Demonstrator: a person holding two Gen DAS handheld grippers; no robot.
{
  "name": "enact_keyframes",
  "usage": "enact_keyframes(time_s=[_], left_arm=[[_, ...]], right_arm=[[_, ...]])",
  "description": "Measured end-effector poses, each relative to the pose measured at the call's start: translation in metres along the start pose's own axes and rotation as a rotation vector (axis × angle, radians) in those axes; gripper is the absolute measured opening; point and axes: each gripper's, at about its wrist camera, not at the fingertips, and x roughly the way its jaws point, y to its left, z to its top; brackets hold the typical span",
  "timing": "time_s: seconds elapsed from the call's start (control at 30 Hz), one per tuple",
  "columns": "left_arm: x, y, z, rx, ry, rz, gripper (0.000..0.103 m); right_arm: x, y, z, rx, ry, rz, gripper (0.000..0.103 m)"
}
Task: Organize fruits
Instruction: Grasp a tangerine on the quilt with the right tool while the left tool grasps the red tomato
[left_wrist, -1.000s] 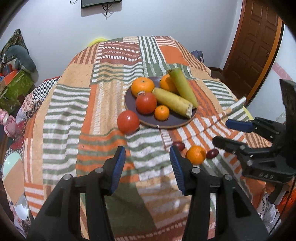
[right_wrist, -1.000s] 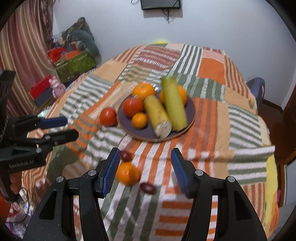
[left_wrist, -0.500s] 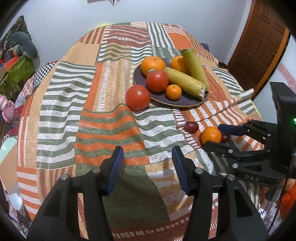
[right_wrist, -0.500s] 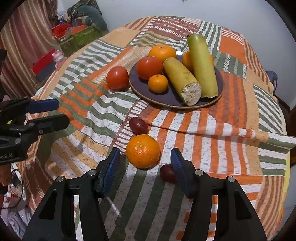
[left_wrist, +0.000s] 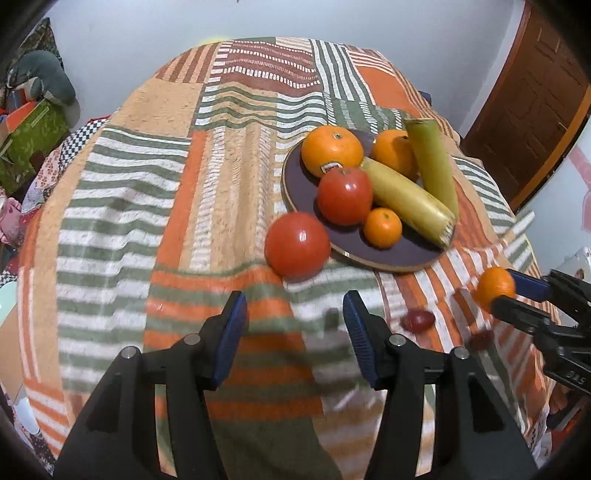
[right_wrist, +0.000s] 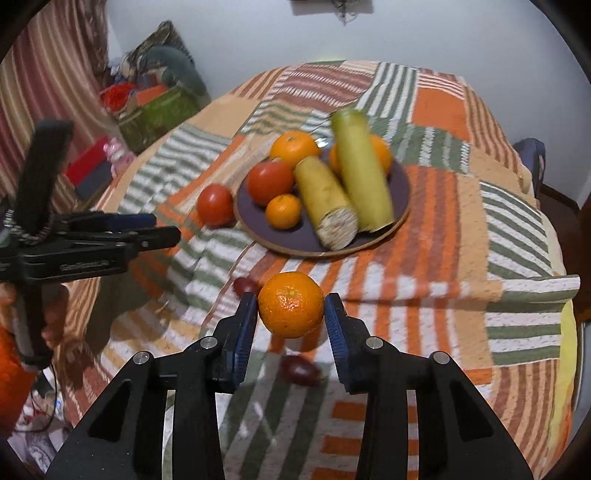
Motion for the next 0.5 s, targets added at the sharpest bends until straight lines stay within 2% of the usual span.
enact_keyframes(time_s=[0.17, 0.4, 0.5], left_arm=[[0.024, -0.003, 0.016, 0.011, 0.018, 0.007, 0.054], [0.033, -0.003, 0.026, 0.03, -0.015, 0.034, 0.054], [0.034, -0.004, 0.027, 0.037, -0.024, 0.035, 0.05]], right_arm=[[0.004, -0.018, 0.006, 0.038, -0.009, -0.01, 0.035], [0.006, -0.032, 0.006, 0.054, -0.012, -0.02, 0.035], [0.005, -0.037, 0.007, 0.057, -0.017, -0.02, 0.035]])
